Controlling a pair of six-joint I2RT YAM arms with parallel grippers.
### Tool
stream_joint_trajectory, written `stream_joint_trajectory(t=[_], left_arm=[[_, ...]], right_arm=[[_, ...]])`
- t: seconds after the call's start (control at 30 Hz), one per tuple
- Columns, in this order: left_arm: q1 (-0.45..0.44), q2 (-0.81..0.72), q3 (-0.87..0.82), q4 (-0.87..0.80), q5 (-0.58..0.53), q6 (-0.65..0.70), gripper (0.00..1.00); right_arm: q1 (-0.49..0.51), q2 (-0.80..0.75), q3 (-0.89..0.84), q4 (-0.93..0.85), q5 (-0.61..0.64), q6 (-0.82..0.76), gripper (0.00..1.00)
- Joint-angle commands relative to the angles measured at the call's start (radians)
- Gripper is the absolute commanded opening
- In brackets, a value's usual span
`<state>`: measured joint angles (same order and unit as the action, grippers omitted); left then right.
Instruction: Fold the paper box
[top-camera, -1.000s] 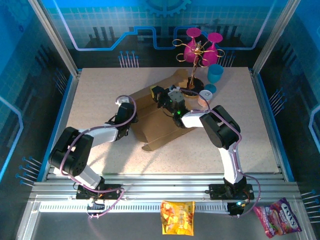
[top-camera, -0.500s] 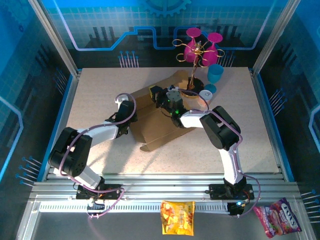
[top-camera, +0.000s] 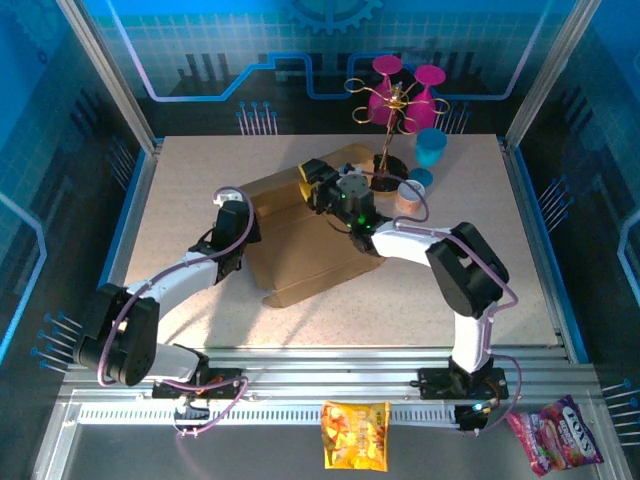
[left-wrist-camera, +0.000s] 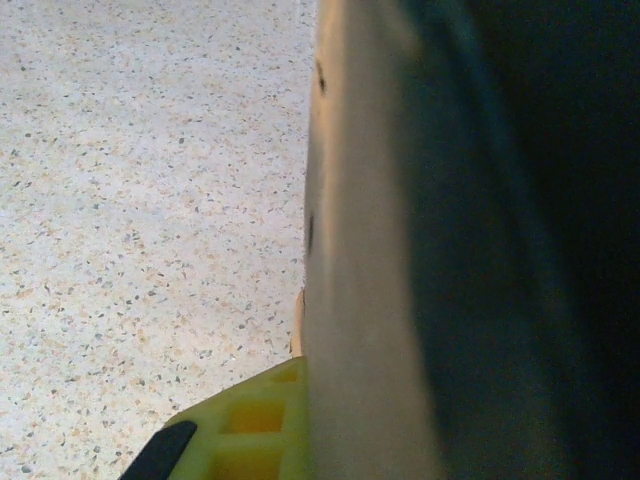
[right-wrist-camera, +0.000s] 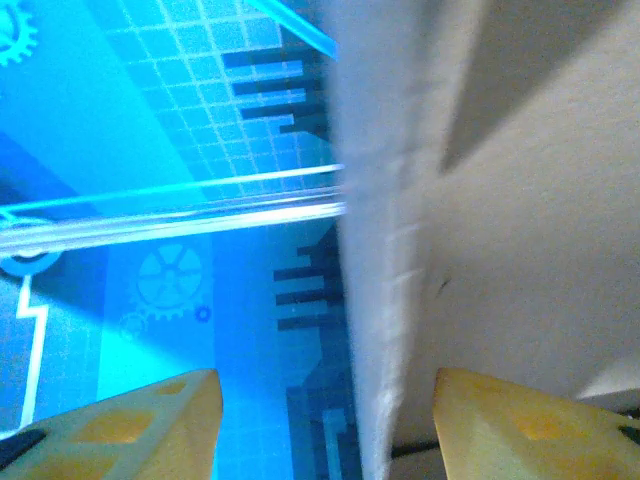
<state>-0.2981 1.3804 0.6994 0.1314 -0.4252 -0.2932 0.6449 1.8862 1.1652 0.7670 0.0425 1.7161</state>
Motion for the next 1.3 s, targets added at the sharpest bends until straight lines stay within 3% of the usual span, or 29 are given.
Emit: stream_joint_trajectory(t=[0.0, 0.13, 0.37, 0.53, 0.97, 1.27], left_arm=[[0.012, -0.025, 0.025, -0.032, 0.047, 0.059, 0.00], [0.023, -0.054, 0.038, -0.055, 0.056, 0.093, 0.00], [0.033, -0.096, 0.094, -0.099, 0.109, 0.136, 0.00], [0.033, -0.092, 0.146, -0.123, 0.139, 0.132, 0.00], [0.033, -0.052, 0.268, -0.237, 0.236, 0.140, 0.00], [0.033, -0.040, 0.302, -0.274, 0.266, 0.151, 0.00]], right_arm=[[-0.022, -0.098, -0.040, -0.080, 0.002, -0.059, 0.60], [-0.069, -0.224, -0.089, -0.155, -0.008, -0.127, 0.59], [-0.225, -0.461, -0.053, -0.556, -0.072, -0.379, 0.55], [-0.318, -0.470, 0.075, -0.828, -0.114, -0.524, 0.53], [-0.337, -0.310, 0.303, -0.968, -0.192, -0.597, 0.50], [-0.324, -0.303, 0.298, -0.965, -0.224, -0.584, 0.53]])
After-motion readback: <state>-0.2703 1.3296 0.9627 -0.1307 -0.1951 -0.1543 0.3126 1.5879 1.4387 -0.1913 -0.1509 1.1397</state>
